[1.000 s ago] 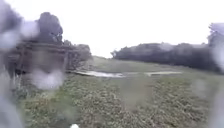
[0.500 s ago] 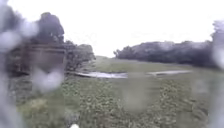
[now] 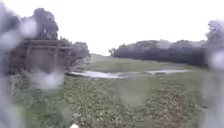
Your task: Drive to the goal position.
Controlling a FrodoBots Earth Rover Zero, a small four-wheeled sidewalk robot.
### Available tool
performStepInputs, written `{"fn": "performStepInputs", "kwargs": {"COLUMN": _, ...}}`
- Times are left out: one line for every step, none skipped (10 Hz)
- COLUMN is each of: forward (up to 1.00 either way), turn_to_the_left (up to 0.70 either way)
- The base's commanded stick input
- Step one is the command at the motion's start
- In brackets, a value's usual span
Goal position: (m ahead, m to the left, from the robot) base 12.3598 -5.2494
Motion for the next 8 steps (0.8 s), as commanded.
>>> {"fn": "performStepInputs", "kwargs": {"forward": 0.85, "turn_to_the_left": -0.33}}
{"fn": "performStepInputs", "kwargs": {"forward": 0.85, "turn_to_the_left": -0.34}}
{"fn": "performStepInputs", "kwargs": {"forward": 0.85, "turn_to_the_left": -0.31}}
{"fn": "performStepInputs", "kwargs": {"forward": 0.85, "turn_to_the_left": 0.00}}
{"fn": "performStepInputs", "kwargs": {"forward": 0.85, "turn_to_the_left": 0.00}}
{"fn": "performStepInputs", "kwargs": {"forward": 0.85, "turn_to_the_left": 0.00}}
{"fn": "performStepInputs", "kwargs": {"forward": 0.85, "turn_to_the_left": -0.12}}
{"fn": "performStepInputs", "kwargs": {"forward": 0.85, "turn_to_the_left": -0.26}}
